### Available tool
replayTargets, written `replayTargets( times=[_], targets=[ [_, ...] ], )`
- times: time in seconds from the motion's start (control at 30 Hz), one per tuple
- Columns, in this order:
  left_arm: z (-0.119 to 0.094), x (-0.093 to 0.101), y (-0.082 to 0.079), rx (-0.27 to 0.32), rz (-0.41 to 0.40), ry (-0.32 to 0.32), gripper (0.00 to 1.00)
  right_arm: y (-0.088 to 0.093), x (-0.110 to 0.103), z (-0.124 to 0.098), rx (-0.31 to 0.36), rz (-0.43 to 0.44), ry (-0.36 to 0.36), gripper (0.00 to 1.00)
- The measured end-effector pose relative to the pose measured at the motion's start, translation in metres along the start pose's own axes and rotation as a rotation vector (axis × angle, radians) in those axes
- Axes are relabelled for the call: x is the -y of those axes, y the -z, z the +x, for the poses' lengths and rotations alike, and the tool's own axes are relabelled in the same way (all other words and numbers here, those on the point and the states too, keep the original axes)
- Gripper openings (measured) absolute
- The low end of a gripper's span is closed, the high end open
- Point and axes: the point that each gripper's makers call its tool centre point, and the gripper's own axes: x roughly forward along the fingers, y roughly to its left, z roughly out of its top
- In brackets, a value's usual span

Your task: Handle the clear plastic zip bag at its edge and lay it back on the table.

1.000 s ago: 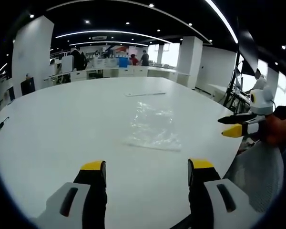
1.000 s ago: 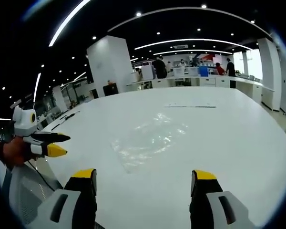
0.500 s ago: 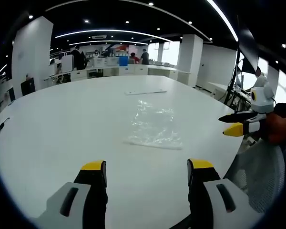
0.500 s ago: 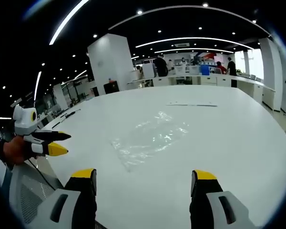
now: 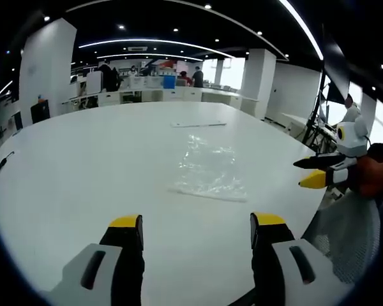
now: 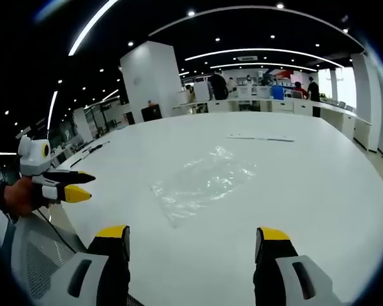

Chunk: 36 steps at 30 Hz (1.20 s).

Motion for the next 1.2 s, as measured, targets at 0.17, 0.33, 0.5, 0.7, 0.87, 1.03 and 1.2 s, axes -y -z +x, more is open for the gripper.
replayTargets(
  times=[0.17, 0.33, 0.5, 0.7, 0.87, 1.03, 1.2],
  targets=[
    [0.000, 0.001, 0.001, -0.001, 0.004, 0.002, 0.66, 0.001, 0.000, 0.006, -0.014, -0.016, -0.006, 0.80],
    [0.000, 0.003, 0.001, -0.005, 0.006, 0.003, 0.66, -0.003, -0.001, 0.015, -0.018, -0.038, -0.021, 0.79],
    [0.000, 0.002, 0.001, -0.008, 0.005, -0.002, 0.66, -0.015, -0.007, 0.033, -0.010, -0.066, -0.047, 0.79],
    [0.001, 0.003, 0.003, -0.020, 0.012, -0.003, 0.65, -0.033, -0.012, 0.055, 0.018, -0.067, -0.075, 0.78],
    [0.003, 0.007, 0.007, -0.046, 0.045, 0.003, 0.65, -0.048, -0.020, 0.072, 0.028, -0.084, -0.102, 0.78],
    [0.004, 0.008, 0.009, -0.066, 0.056, 0.013, 0.66, -0.063, -0.025, 0.079, 0.053, -0.076, -0.116, 0.78],
    [0.005, 0.007, 0.013, -0.077, 0.071, 0.006, 0.66, -0.069, -0.024, 0.094, 0.051, -0.083, -0.126, 0.78]
  ],
)
